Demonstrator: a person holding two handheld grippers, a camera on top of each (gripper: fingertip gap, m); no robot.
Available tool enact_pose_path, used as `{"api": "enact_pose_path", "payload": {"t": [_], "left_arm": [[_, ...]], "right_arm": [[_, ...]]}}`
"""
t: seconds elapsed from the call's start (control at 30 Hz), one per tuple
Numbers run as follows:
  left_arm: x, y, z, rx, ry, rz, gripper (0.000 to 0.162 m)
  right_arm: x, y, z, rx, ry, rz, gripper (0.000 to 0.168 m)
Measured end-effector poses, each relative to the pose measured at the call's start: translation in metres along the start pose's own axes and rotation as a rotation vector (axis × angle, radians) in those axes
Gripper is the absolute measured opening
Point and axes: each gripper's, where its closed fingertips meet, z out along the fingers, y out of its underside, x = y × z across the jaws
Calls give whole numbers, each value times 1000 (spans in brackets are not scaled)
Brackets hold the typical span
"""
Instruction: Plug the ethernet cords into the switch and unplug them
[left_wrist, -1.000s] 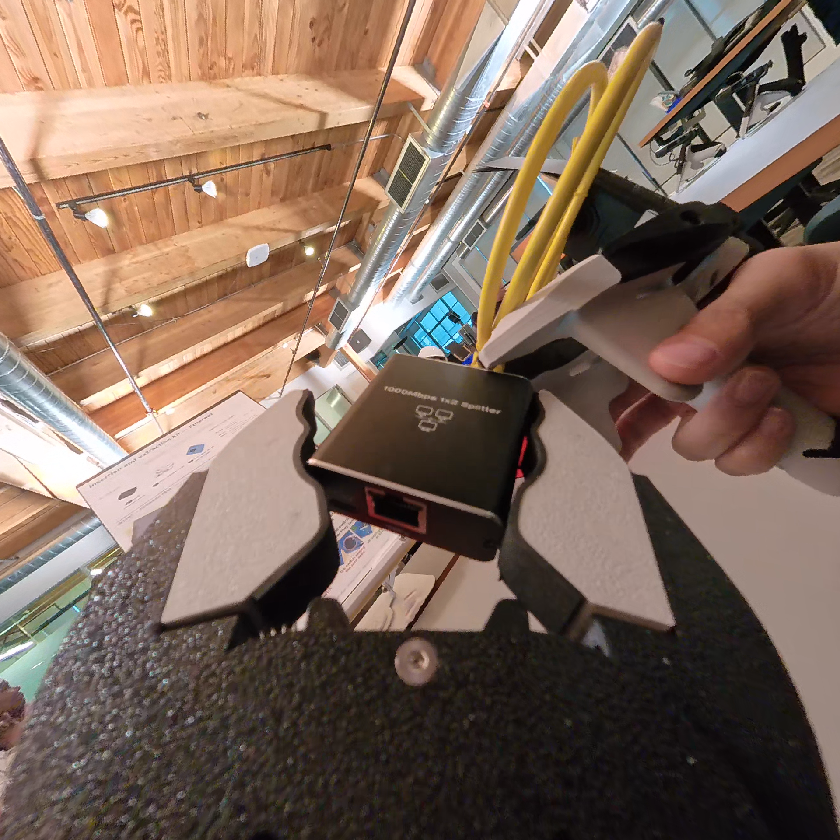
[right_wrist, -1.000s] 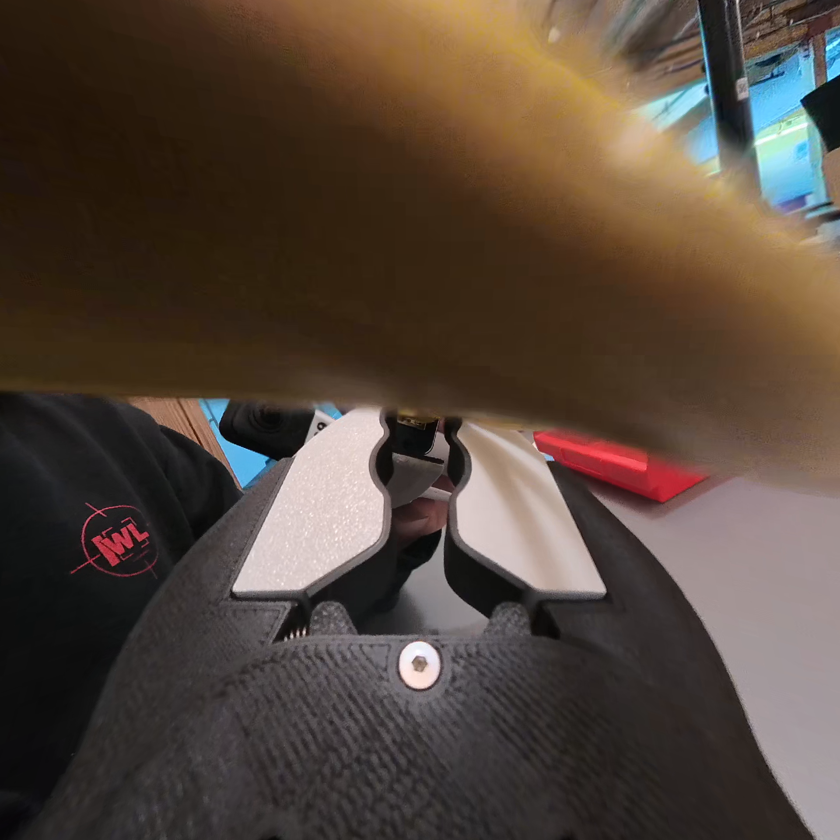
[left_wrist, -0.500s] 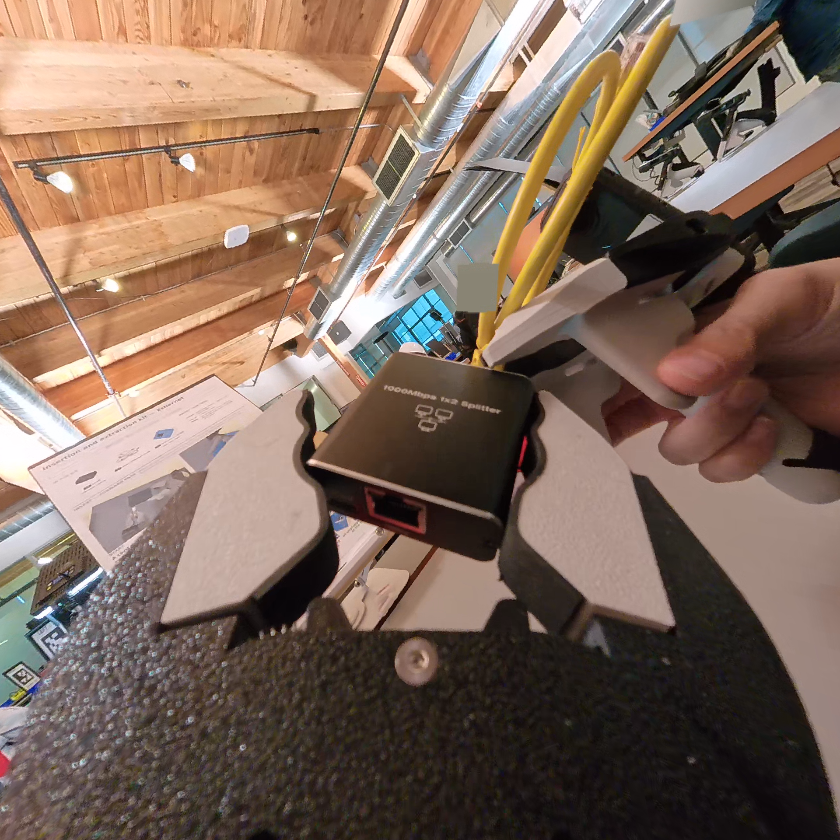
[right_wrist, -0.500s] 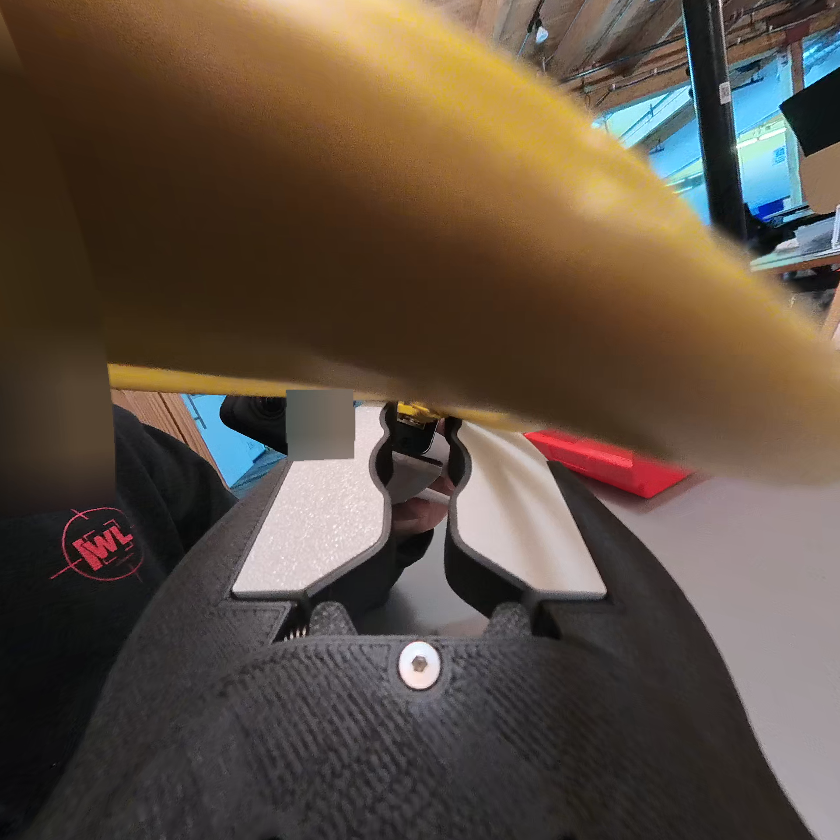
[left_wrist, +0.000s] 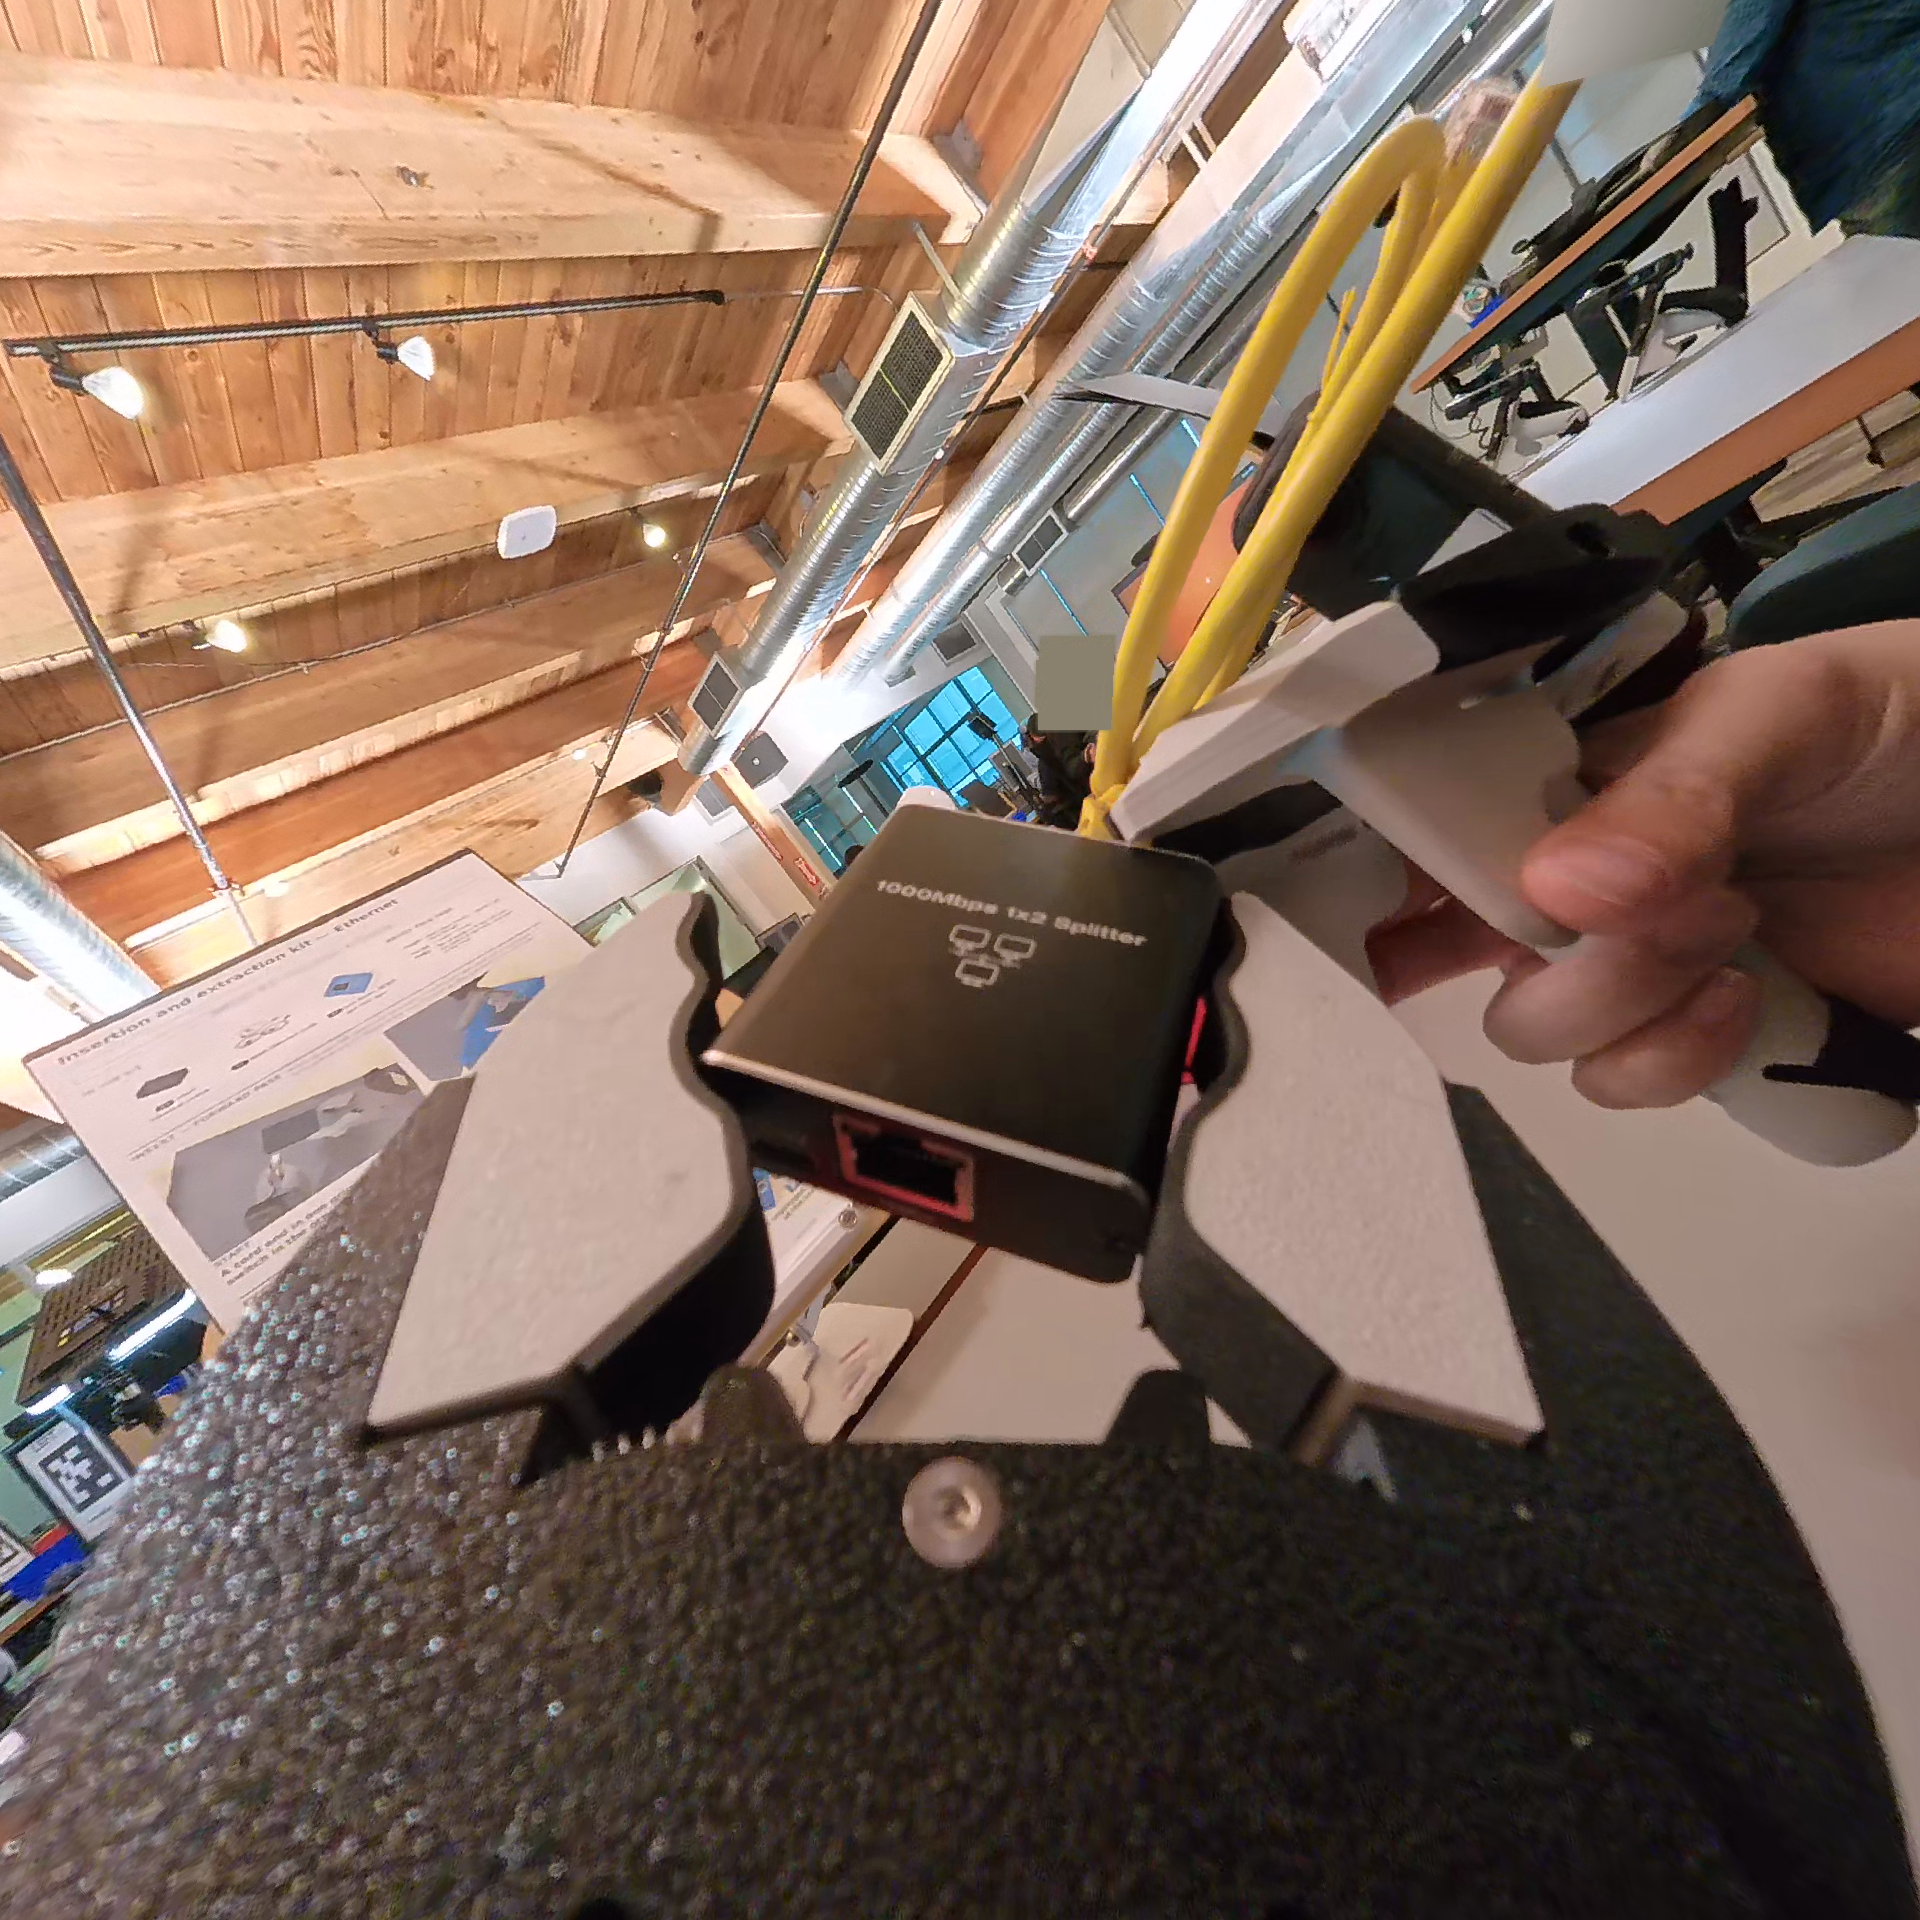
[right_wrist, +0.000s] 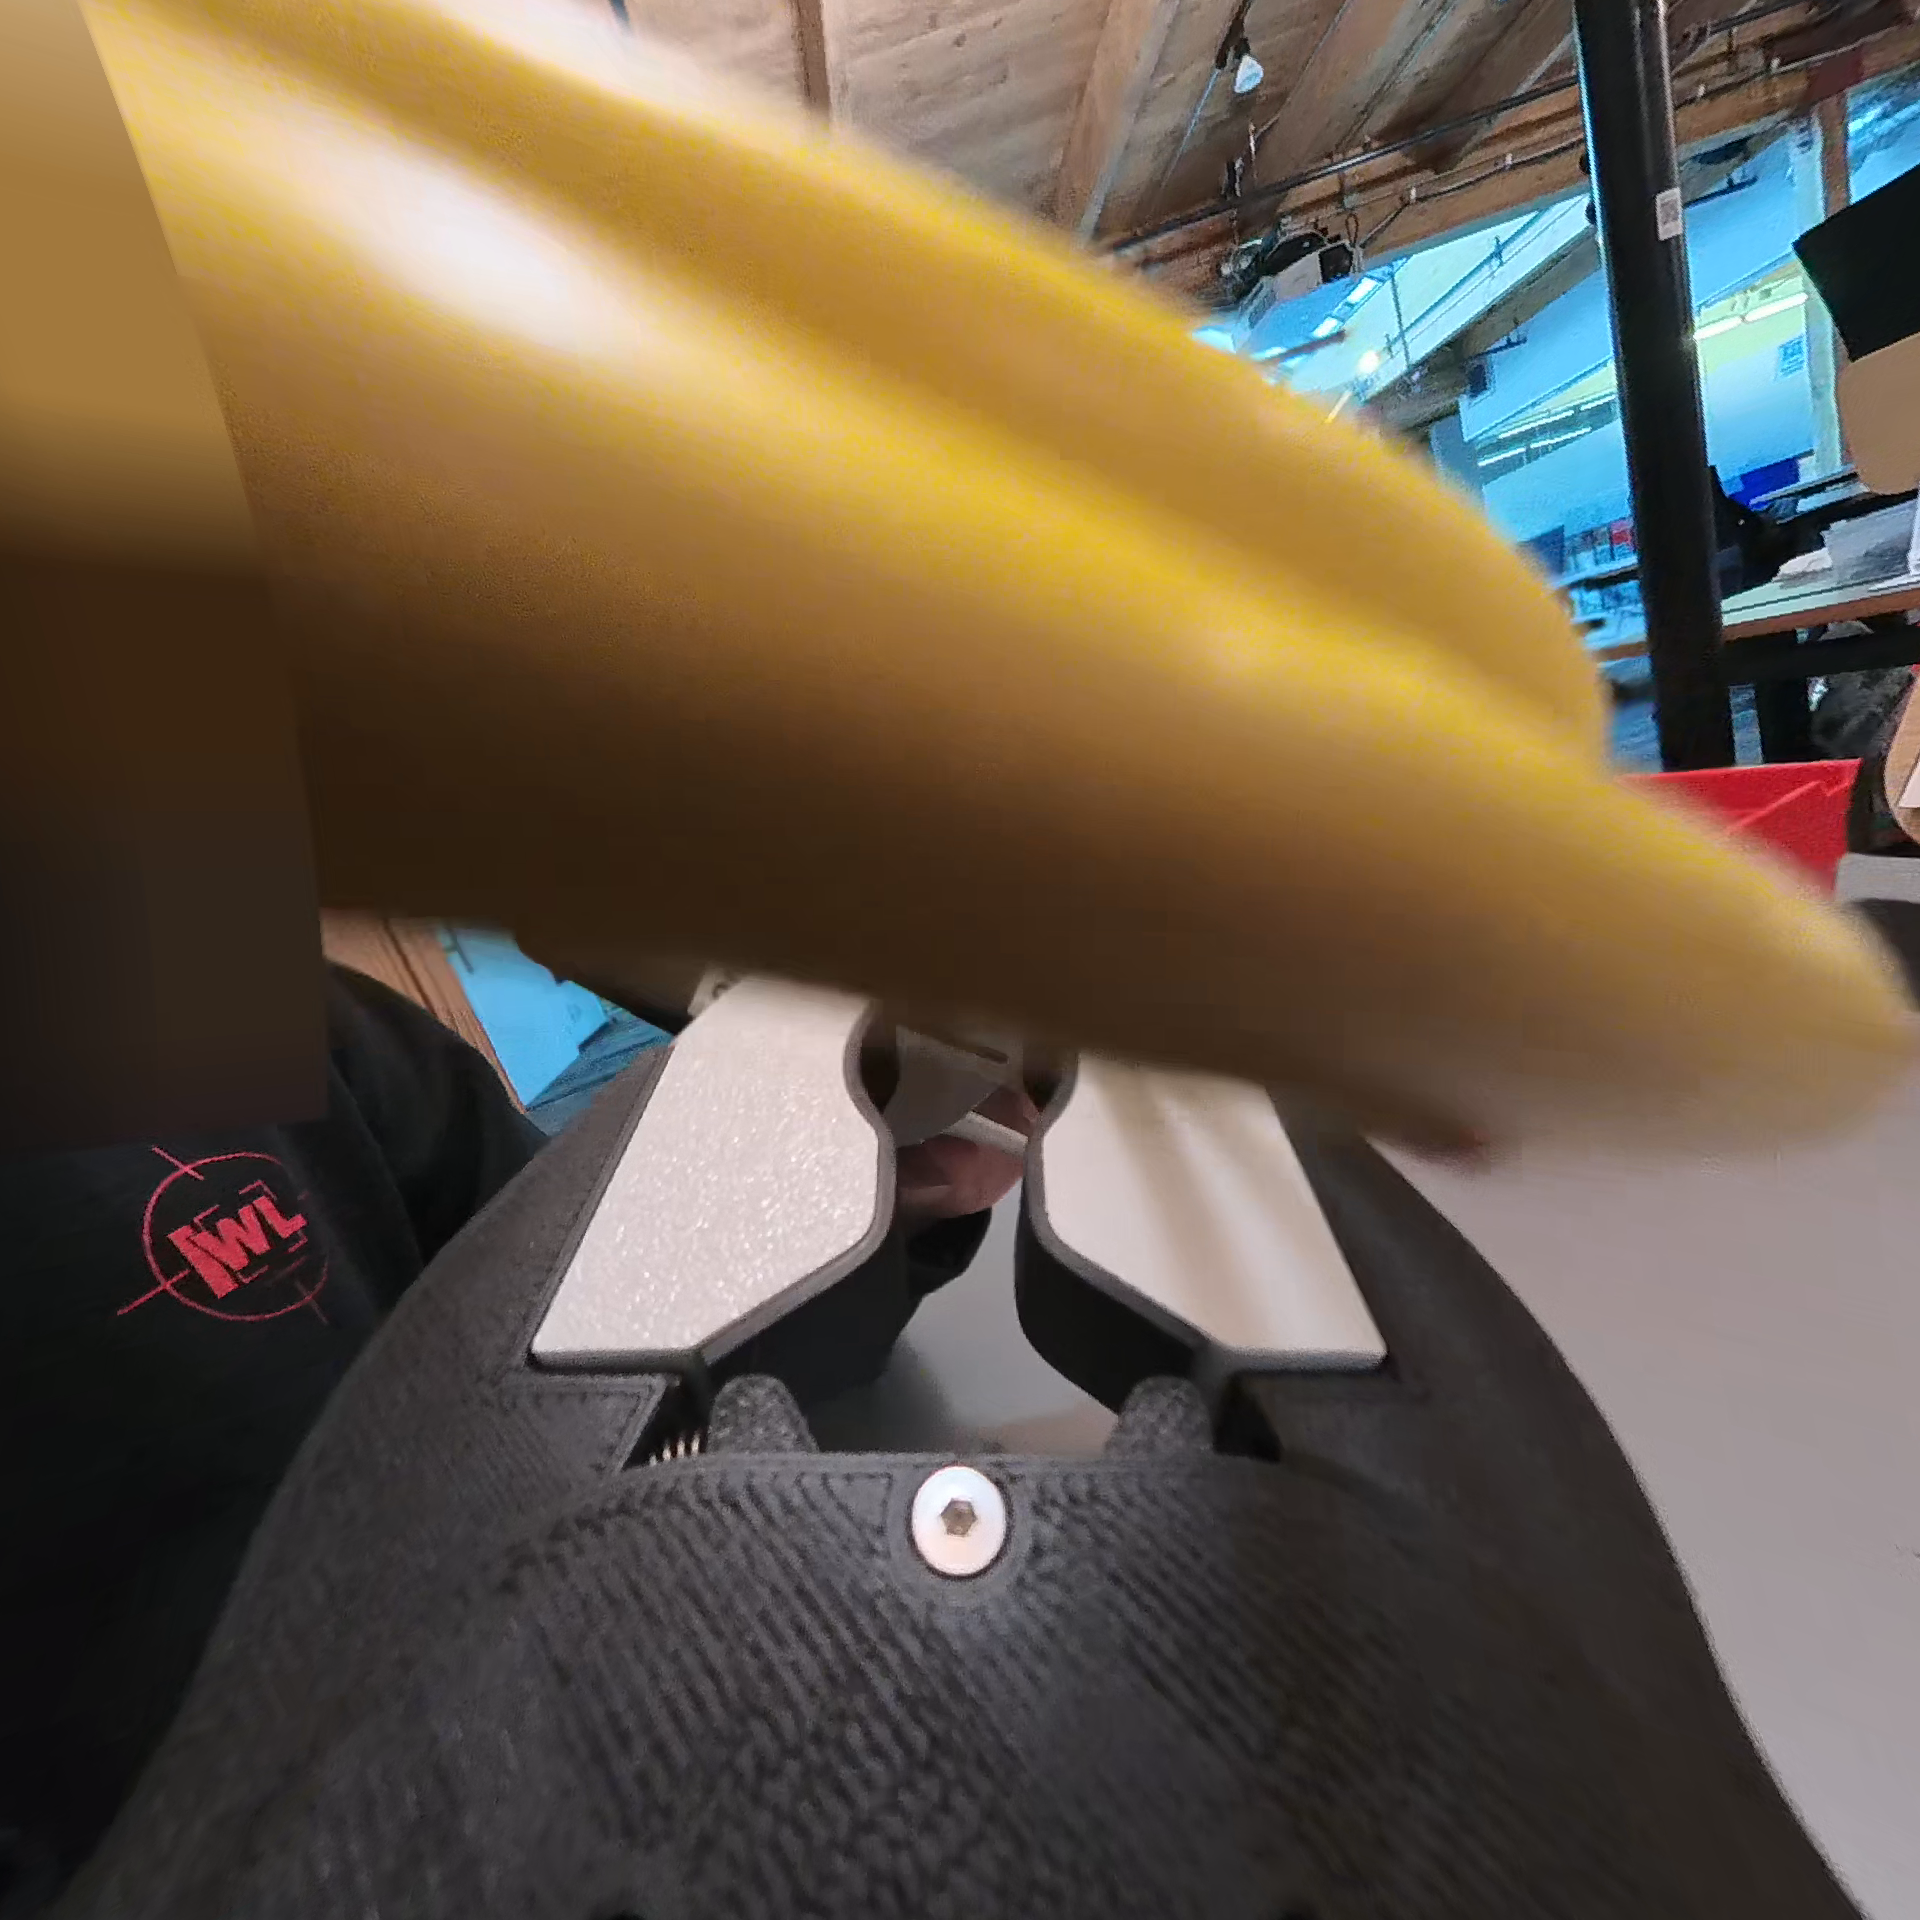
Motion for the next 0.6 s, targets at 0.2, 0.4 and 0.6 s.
{"api": "enact_pose_path", "payload": {"t": [0.2,0.4,0.6], "left_arm": [[2,-2,0,13,7,-8,88],[1,0,0,9,5,-3,88],[1,2,-1,-7,13,43,88]], "right_arm": [[-4,-1,-1,16,-44,17,19],[-4,0,0,13,-30,20,18],[-2,2,1,35,-41,76,18]]}}
